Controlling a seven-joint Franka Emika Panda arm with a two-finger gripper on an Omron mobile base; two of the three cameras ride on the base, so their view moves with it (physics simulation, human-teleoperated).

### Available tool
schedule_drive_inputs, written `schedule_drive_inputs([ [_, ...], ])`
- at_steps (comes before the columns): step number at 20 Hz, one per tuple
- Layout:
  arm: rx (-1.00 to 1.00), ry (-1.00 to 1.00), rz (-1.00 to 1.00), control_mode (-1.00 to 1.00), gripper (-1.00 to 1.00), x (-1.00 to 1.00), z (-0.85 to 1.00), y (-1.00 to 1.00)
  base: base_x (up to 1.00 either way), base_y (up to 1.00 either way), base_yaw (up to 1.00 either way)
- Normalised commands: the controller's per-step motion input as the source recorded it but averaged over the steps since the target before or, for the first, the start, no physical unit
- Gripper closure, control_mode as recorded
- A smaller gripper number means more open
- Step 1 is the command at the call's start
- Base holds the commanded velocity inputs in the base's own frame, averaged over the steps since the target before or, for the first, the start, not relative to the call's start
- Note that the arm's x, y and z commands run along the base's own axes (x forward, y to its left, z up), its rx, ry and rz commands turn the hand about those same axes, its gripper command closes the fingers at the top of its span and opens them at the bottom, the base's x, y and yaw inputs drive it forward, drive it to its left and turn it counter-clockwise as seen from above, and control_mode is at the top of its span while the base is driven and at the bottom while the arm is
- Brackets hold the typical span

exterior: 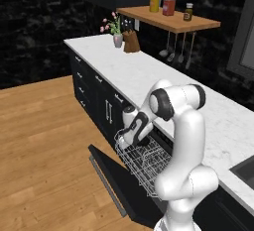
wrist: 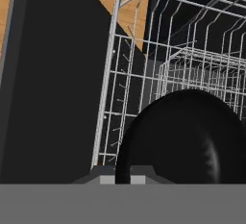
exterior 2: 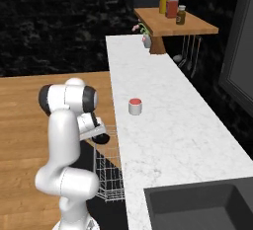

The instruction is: Pick up the cup and bowl from the counter, place them in the dishwasher, and close the dishwasher door.

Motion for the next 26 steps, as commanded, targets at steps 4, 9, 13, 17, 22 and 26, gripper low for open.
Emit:
schedule_drive_inputs([
  [4,0.00,0.00,0.00,-1.00,1.00,0.35,-0.52,0.01,0.00,0.00,0.00],
  [9,0.00,0.00,0.00,-1.00,1.00,0.35,-0.40,0.01,0.00,0.00,0.00],
  [13,0.00,0.00,0.00,-1.00,1.00,0.13,-0.24,0.03,0.00,0.00,0.00],
  [17,0.00,0.00,0.00,-1.00,1.00,0.00,-0.19,0.18,0.00,0.00,0.00],
  [22,0.00,0.00,0.00,-1.00,-1.00,0.00,-0.11,0.36,0.00,0.00,0.00],
  [26,0.00,0.00,0.00,-1.00,-1.00,0.00,0.00,0.27,0.00,0.00,0.00],
])
